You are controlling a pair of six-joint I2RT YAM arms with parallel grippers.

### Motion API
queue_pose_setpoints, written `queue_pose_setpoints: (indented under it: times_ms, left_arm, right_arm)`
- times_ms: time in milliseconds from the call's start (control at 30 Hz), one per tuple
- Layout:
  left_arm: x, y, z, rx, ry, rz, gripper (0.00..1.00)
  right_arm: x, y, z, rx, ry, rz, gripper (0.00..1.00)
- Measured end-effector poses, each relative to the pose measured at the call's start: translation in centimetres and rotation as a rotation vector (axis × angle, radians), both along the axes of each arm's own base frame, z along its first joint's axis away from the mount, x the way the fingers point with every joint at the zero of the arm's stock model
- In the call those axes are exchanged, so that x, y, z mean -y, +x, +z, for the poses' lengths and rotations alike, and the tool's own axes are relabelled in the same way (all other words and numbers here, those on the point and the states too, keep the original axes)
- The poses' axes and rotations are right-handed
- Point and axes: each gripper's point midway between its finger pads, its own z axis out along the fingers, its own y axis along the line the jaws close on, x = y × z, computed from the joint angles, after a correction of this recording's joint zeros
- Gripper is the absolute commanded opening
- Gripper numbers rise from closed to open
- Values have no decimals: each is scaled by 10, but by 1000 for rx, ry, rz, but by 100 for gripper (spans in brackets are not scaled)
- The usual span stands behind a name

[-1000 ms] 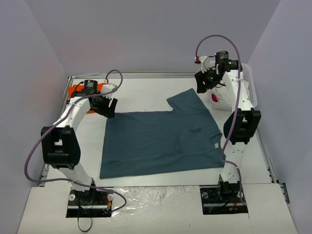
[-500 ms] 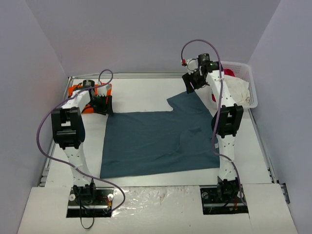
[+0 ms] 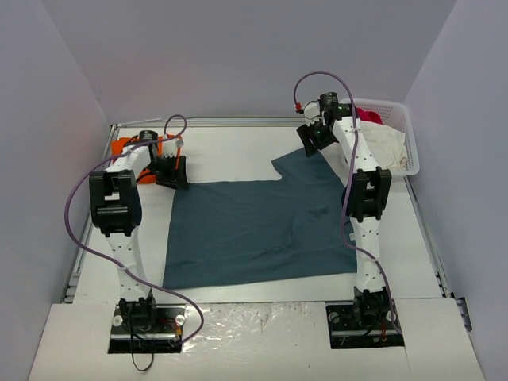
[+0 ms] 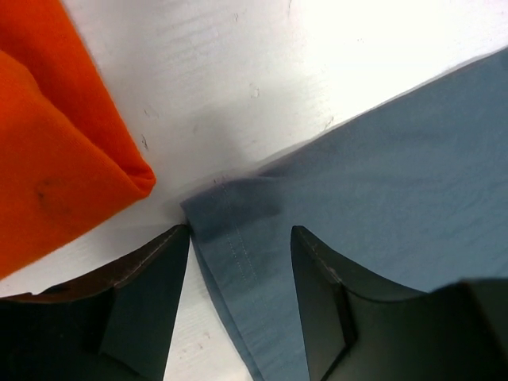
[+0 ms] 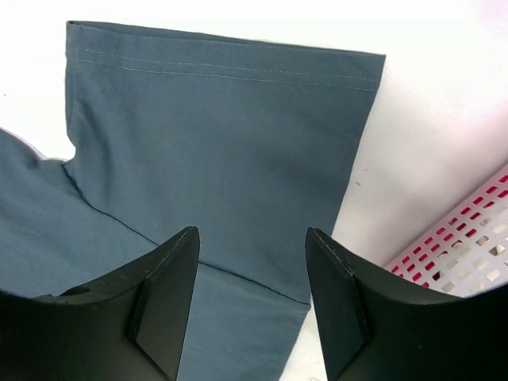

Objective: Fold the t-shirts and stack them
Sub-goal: Grap the side of the flattened tshirt furthest away from the robot with both arms

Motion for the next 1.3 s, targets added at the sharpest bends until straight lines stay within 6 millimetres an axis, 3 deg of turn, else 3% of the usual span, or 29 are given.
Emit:
queue_pose_setpoints:
  times_ms: [33, 67, 167, 600, 733, 933, 1067, 1300]
  left_arm:
    - [0, 2, 0, 3, 0, 0, 50]
    - [0, 4, 0, 5, 0, 0, 33]
    - [1, 7, -5, -1, -11, -4, 3]
    - [14, 2, -7, 11, -7, -58, 2]
    - [12, -4, -8, 7, 13, -61, 2]
    - [7, -4, -7, 18, 48, -70, 2]
    - [5, -4, -3, 31, 66, -79, 2]
    - [4, -5, -1, 40, 79, -91, 2]
  right_arm:
    - [1, 0, 0, 0, -4, -2, 52]
    - [2, 0, 0, 1, -9, -5, 52]
    - [4, 2, -2, 2, -20, -15, 52]
    - [2, 42, -16, 95, 39, -145, 54]
    - [5, 57, -35, 103, 66, -223, 54]
    - [11, 61, -78, 50, 78, -307, 53]
    - [11, 72, -69, 90, 104, -335, 53]
    - [13, 79, -75, 100, 116, -351, 54]
